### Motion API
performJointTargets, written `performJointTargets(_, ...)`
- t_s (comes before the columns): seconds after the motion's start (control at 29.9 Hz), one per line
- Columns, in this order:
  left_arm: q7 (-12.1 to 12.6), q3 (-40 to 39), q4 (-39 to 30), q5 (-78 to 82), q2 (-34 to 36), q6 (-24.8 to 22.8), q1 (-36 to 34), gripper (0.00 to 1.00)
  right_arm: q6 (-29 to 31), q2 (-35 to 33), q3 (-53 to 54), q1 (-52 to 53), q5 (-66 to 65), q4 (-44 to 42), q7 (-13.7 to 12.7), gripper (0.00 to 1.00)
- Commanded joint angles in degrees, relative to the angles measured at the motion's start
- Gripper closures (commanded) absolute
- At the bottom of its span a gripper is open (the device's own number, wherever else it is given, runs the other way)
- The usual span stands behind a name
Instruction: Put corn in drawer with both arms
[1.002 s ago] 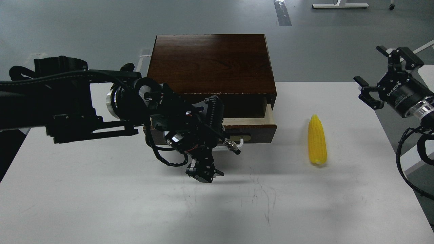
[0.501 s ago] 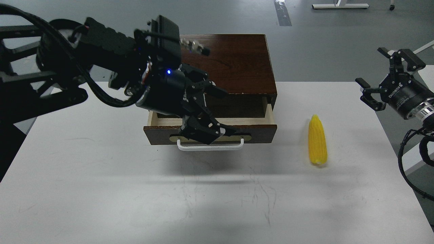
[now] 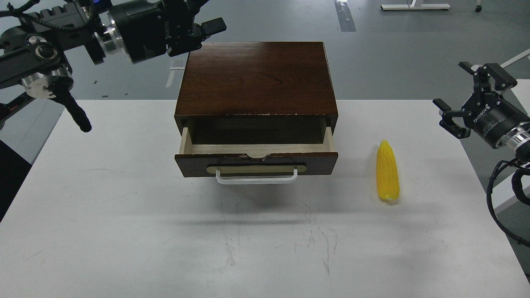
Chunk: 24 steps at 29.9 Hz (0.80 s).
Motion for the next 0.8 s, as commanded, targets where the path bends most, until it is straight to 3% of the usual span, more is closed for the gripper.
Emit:
performJointTargets(0.0, -0.1, -1.8, 6.4, -10.9, -0.8, -0.5, 4.4, 0.02, 0.0, 0.0, 0.0, 0.1, -1.4, 0.0, 0.0, 0.00)
performJointTargets(0.17, 0.2, -8.1, 15.8, -18.0, -4.1, -1.9, 14.5, 0.01, 0.0, -0.4, 0.0, 0.4, -10.3, 0.3, -0.1, 0.00)
performJointTargets(0.33, 0.5, -14.3, 19.8, -18.0, -6.9, -6.1, 21.0, 0.01, 0.0, -3.4, 0.0, 1.2, -20.1, 1.4, -0.1, 0.00)
performJointTargets(0.47, 0.6, -15.4, 19.8, -17.8, -7.8, -6.7, 22.2, 0.01, 0.0, -7.7, -1.1, 3.9, -31.8, 3.6, -0.1, 0.00)
performJointTargets(0.77, 0.4, -16.9, 19.3, -18.0, -8.4, -6.7, 22.8, 0.01, 0.0, -8.1, -6.8, 10.0, -55.7, 5.6, -0.2, 0.00)
